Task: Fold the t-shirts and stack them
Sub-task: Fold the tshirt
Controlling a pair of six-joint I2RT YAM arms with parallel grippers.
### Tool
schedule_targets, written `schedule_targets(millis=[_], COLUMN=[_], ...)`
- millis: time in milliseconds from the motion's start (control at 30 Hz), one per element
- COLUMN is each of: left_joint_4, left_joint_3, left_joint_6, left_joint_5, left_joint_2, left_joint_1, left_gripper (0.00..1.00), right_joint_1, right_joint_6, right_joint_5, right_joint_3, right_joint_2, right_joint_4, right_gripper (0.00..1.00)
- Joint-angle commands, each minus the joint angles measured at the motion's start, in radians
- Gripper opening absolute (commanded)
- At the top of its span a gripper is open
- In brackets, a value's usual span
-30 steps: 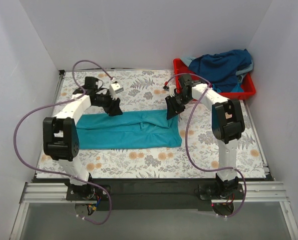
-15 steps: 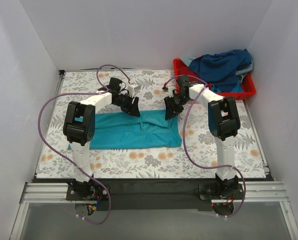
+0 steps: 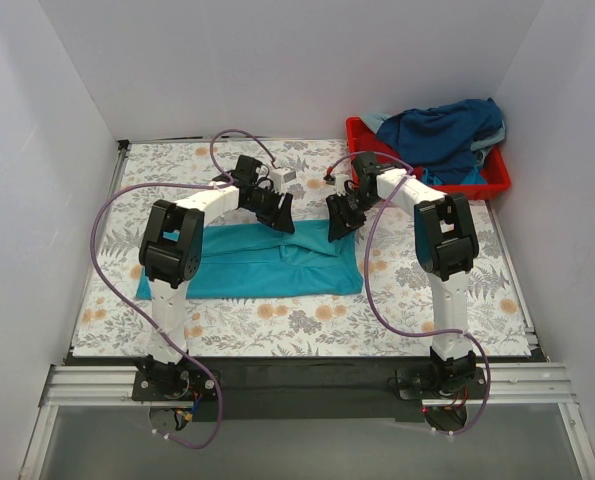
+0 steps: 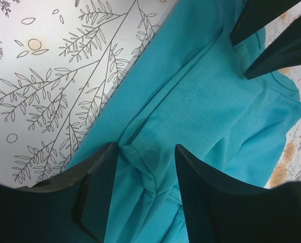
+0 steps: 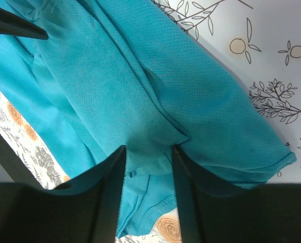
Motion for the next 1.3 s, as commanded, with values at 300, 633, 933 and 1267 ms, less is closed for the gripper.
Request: schedule_targets(millis=[300, 633, 933, 1267], left_joint_4=[0.018, 0.018, 0.043, 0.044], left_joint_3=[0.042, 0.036, -0.077, -0.249], left_joint_6=[-0.028, -0.028, 0.035, 0.16], left_joint_5=[-0.074, 0.001, 0.054, 0.085], left_joint_2=[0.004, -0.029, -0.174, -0.297], left_joint_1=[-0.014, -0.019, -0.019, -0.019], left_gripper=[0.43, 0.12, 0.02, 0.06], right_joint_1=[-0.001, 0.0, 0.002, 0.063], right_joint_6=[0.029, 0.0, -0.097, -0.235], right_joint_5=[0.025, -0.022, -0.079, -0.064], right_joint_3=[0.056, 0.041, -0.048, -0.134], right_joint_2=[0.011, -0.026, -0.112, -0.185], right_joint_4=[0.019, 0.019, 0.015, -0.019], right_gripper=[0.5, 0.08, 0.01, 0.01])
